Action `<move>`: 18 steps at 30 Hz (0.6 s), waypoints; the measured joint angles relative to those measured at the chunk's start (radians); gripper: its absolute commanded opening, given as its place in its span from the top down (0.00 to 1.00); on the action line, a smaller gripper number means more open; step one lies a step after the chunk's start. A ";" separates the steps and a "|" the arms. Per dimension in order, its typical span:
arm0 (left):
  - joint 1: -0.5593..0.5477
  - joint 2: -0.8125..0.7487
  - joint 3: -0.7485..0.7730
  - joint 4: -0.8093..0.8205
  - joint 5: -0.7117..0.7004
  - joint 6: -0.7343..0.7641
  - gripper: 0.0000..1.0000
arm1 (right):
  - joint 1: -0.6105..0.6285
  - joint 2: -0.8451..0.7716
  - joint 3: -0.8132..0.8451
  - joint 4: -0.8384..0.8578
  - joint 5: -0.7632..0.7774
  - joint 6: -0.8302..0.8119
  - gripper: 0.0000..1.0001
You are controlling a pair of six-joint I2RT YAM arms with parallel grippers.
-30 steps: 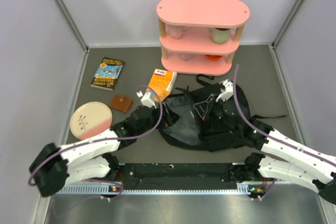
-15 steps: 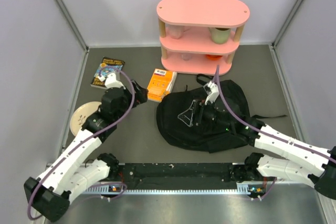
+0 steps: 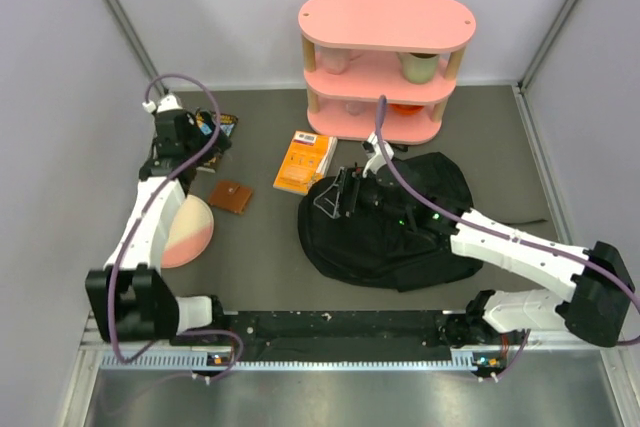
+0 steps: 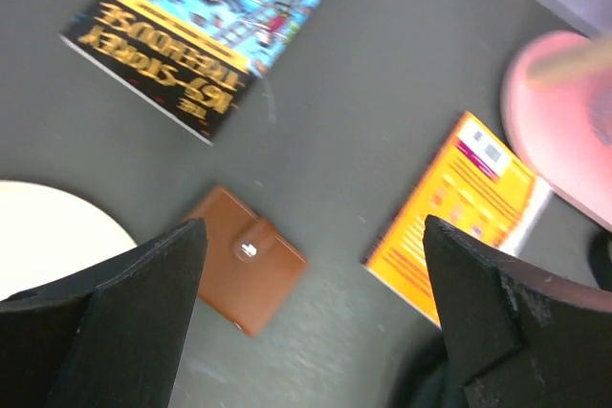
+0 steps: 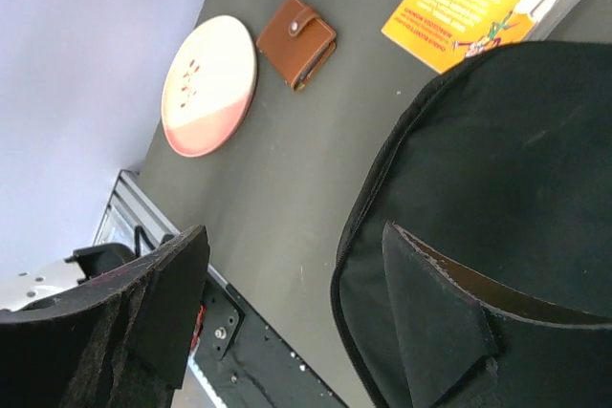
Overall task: Pack the student bag
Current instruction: Pick up the book from the center of the board.
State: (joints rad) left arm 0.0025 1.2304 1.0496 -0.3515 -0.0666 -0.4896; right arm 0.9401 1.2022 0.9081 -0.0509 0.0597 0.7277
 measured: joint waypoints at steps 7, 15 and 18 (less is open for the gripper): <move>0.158 0.301 0.119 0.049 0.043 0.078 0.02 | 0.000 0.004 -0.014 0.006 -0.039 0.010 0.26; 0.251 0.509 0.224 0.127 0.075 0.138 0.01 | 0.002 -0.065 -0.080 -0.004 -0.047 0.003 0.26; 0.281 0.569 0.284 0.137 0.060 0.157 0.02 | 0.002 -0.066 -0.082 -0.003 -0.050 -0.005 0.26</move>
State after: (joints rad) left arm 0.2836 1.7992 1.3334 -0.2142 -0.0063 -0.3325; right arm 0.9417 1.1358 0.8257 -0.0544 0.0097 0.7223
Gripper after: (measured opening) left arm 0.985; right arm 0.742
